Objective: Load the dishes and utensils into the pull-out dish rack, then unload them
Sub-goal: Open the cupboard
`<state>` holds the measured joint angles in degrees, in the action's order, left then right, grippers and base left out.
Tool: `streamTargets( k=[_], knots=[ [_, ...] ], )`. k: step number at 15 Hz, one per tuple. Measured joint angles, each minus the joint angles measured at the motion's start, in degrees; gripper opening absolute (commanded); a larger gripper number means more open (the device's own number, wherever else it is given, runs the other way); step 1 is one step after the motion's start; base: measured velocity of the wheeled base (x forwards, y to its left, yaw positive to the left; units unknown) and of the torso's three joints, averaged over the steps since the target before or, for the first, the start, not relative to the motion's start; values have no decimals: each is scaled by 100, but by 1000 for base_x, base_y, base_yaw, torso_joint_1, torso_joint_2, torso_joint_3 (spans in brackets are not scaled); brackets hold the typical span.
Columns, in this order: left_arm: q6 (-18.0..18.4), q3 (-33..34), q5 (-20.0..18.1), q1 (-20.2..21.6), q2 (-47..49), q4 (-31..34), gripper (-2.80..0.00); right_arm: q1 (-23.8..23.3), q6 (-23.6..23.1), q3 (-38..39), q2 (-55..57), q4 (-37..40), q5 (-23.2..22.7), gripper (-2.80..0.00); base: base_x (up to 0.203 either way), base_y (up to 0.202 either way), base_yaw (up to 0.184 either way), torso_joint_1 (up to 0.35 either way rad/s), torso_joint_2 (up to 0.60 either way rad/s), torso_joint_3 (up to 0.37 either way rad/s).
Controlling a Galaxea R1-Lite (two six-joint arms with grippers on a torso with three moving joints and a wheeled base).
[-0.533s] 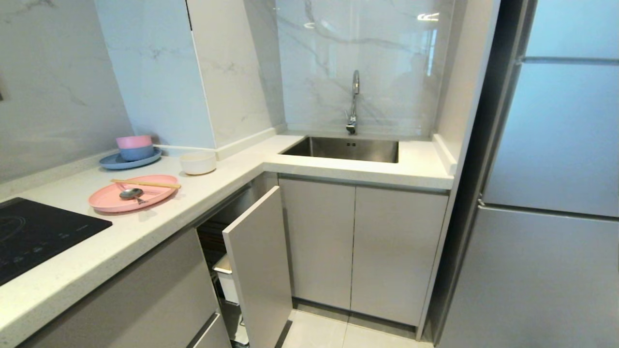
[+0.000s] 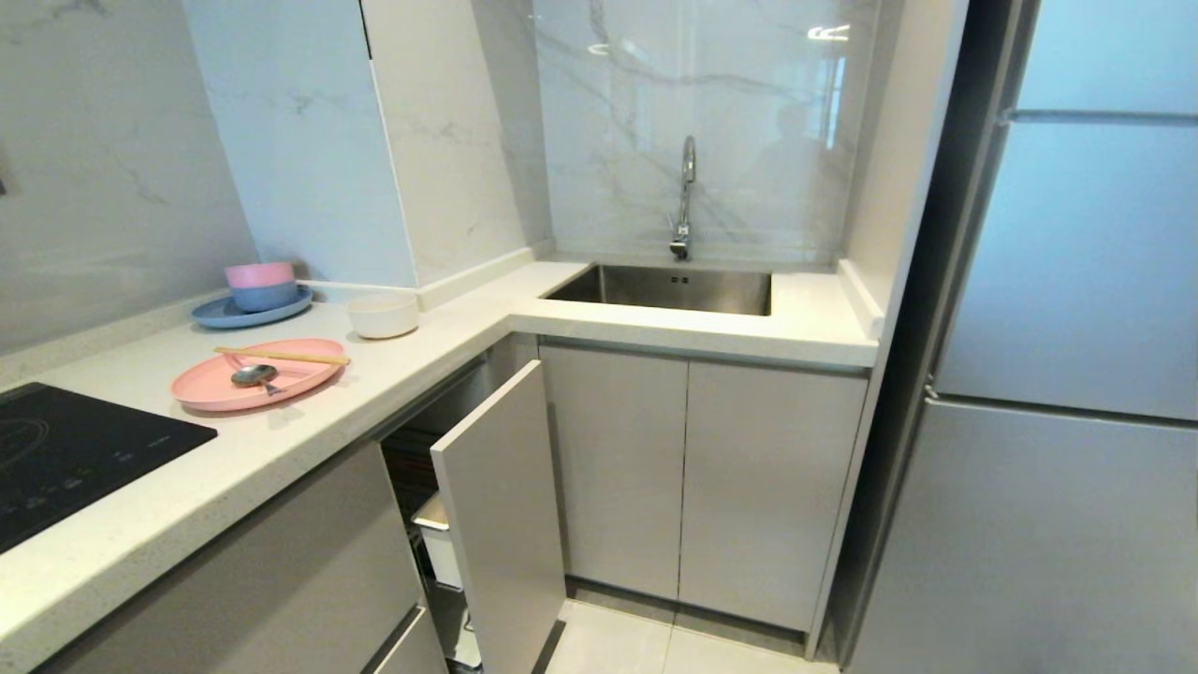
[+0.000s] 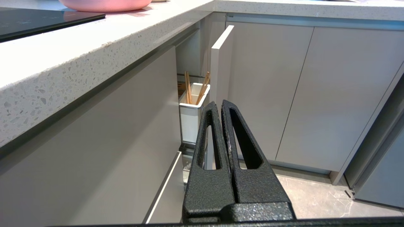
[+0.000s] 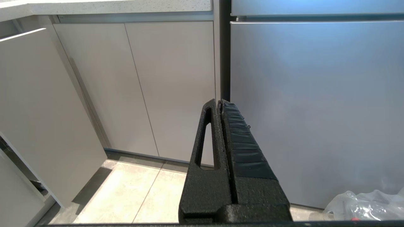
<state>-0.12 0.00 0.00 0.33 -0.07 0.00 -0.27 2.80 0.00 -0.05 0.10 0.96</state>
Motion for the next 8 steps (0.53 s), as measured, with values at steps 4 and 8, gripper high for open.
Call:
streamTargets(
  k=[4,8],
  knots=[
    [2,0,-2,-2,0,0,-280,0,-2,0,0,0,0,-280,0,0,0,0,0,0],
    [21,0,-2,-2,0,0,-280,2,-1,0,0,0,0,-280,0,0,0,0,0,0]
  ],
)
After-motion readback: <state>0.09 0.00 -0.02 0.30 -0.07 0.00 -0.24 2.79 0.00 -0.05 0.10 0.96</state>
